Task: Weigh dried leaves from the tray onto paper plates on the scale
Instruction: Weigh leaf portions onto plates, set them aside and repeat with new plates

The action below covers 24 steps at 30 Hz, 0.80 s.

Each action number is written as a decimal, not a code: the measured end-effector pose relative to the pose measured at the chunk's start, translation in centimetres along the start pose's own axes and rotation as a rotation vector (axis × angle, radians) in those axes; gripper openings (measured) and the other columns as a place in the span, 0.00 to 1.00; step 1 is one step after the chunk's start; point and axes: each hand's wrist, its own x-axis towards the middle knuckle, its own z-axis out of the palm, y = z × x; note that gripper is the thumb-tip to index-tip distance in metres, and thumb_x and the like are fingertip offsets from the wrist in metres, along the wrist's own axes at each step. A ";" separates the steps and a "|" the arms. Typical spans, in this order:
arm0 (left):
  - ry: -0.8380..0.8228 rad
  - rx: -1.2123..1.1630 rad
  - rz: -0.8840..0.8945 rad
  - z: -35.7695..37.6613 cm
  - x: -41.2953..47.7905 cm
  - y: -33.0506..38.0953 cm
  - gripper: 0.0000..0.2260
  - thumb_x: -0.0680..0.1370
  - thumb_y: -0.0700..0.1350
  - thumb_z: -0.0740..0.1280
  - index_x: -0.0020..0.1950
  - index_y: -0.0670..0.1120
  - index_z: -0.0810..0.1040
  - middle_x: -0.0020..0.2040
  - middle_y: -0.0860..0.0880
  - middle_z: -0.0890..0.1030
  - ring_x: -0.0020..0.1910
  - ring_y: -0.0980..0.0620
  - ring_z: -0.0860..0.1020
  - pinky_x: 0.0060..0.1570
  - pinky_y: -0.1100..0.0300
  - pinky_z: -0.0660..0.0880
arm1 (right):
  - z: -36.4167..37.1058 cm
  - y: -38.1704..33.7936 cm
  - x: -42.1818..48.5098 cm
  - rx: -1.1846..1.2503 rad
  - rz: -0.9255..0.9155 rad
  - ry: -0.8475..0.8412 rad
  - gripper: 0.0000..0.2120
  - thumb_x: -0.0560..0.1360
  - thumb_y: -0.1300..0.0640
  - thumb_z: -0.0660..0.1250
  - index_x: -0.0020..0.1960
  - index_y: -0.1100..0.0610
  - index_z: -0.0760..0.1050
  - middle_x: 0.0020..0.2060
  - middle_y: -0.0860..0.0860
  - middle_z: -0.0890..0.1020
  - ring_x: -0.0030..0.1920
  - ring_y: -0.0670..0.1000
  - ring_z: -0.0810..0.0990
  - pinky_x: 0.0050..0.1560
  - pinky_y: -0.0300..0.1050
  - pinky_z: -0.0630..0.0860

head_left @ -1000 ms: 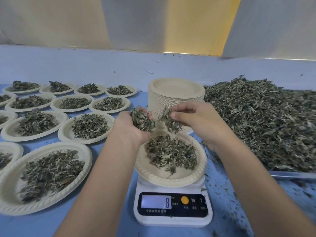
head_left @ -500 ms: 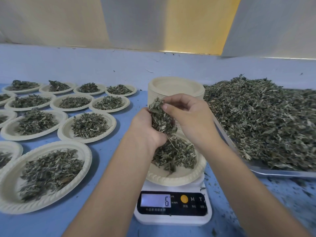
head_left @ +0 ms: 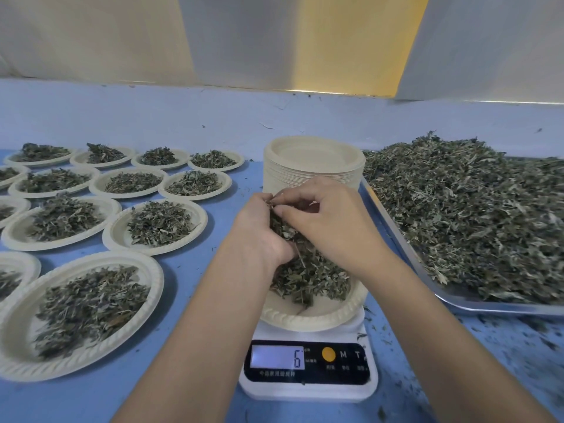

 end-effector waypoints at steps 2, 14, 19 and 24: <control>0.003 0.010 0.016 -0.1 0.1 0.1 0.12 0.80 0.46 0.53 0.51 0.46 0.76 0.46 0.46 0.81 0.41 0.48 0.79 0.37 0.56 0.76 | -0.3 0.0 0.0 0.117 0.024 0.016 0.07 0.72 0.58 0.71 0.49 0.50 0.84 0.45 0.48 0.83 0.46 0.43 0.80 0.51 0.38 0.75; 0.032 0.065 0.064 0.1 -0.7 0.4 0.14 0.79 0.47 0.55 0.39 0.45 0.74 0.32 0.46 0.78 0.32 0.49 0.77 0.36 0.60 0.73 | -0.3 0.3 0.1 0.123 -0.011 0.033 0.10 0.68 0.57 0.75 0.48 0.47 0.82 0.42 0.46 0.82 0.39 0.44 0.78 0.46 0.36 0.75; 0.040 0.130 0.041 0.4 -0.9 -0.2 0.15 0.79 0.46 0.57 0.33 0.44 0.72 0.22 0.48 0.76 0.23 0.52 0.76 0.31 0.61 0.71 | 0.3 0.5 0.1 -0.162 -0.103 0.045 0.10 0.70 0.60 0.73 0.50 0.52 0.83 0.42 0.50 0.78 0.40 0.45 0.74 0.42 0.31 0.68; -0.011 0.064 0.025 0.2 -0.2 0.0 0.14 0.80 0.46 0.54 0.42 0.44 0.76 0.35 0.46 0.80 0.31 0.50 0.78 0.37 0.59 0.73 | 0.4 0.5 0.0 -0.040 -0.057 0.092 0.04 0.71 0.61 0.72 0.44 0.53 0.83 0.36 0.44 0.80 0.36 0.40 0.76 0.40 0.30 0.70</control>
